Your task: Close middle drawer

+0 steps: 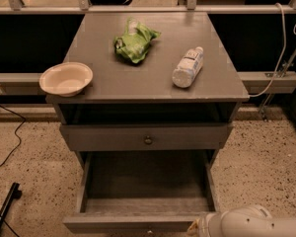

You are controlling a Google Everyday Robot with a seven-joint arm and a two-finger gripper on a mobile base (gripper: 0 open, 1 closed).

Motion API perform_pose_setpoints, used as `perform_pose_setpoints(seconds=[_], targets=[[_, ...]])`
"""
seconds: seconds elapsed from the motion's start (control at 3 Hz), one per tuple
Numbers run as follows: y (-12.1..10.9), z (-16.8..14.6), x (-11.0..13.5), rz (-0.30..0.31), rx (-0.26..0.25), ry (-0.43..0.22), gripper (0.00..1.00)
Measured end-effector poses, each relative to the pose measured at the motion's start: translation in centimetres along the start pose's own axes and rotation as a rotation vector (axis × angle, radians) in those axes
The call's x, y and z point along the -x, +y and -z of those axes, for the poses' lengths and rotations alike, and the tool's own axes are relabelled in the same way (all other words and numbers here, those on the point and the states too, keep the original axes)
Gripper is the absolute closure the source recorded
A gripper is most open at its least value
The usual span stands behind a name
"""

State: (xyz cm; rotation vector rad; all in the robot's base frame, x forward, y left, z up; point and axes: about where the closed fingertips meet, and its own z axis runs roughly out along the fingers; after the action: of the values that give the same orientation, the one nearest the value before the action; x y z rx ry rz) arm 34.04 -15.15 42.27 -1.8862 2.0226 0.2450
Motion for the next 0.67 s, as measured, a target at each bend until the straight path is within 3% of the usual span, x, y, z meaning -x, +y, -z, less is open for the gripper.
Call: perform_pose_setpoints(seconds=[0.33,0.67], targets=[[-4.2,0.1,-1.0,-0.022,-0.181,-0.033,1.0],[-5.3,0.4,-1.1,-0.027,-0.216,-0.041,1.0]])
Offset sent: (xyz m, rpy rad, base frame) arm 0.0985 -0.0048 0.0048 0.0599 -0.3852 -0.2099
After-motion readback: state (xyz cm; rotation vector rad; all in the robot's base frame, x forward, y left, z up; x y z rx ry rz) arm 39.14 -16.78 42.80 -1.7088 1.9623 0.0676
